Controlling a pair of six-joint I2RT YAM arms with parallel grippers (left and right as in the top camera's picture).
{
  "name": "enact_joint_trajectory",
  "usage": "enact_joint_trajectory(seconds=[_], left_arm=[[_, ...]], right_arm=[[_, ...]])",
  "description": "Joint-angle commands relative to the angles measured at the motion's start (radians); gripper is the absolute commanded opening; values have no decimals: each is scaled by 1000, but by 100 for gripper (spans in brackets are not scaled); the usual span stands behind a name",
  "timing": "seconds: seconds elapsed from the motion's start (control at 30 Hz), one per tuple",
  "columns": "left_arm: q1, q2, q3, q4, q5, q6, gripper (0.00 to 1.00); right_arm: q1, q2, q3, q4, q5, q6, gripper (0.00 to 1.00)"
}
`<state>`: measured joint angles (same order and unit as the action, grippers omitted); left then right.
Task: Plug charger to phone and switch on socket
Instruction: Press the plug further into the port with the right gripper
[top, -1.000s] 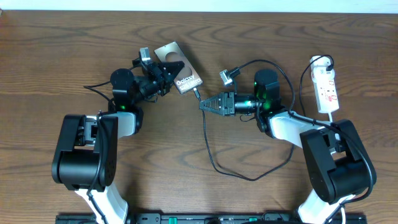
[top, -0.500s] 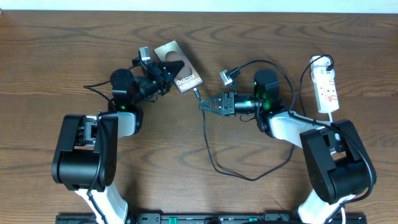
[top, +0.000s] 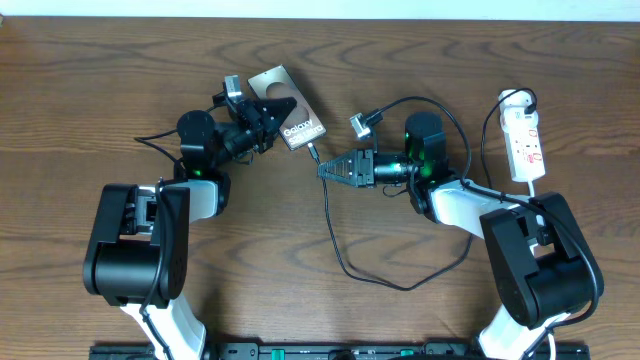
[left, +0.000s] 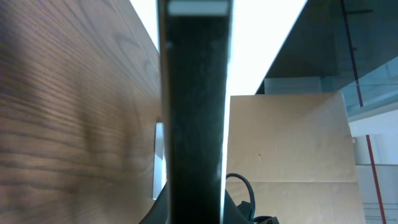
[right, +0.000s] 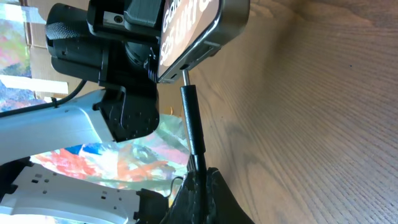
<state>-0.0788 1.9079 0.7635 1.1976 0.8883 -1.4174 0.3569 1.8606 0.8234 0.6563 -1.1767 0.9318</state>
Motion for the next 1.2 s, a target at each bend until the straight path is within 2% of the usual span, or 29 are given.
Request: enact_joint_trajectory(seconds=[0.0,1.17], left_arm=[[5,-2,19,20,19,2,8],[3,-2,17,20,28,29,8]], right_arm=[[5,10,-3,6,5,-4,1],[2,10,-3,47,27,74,1]])
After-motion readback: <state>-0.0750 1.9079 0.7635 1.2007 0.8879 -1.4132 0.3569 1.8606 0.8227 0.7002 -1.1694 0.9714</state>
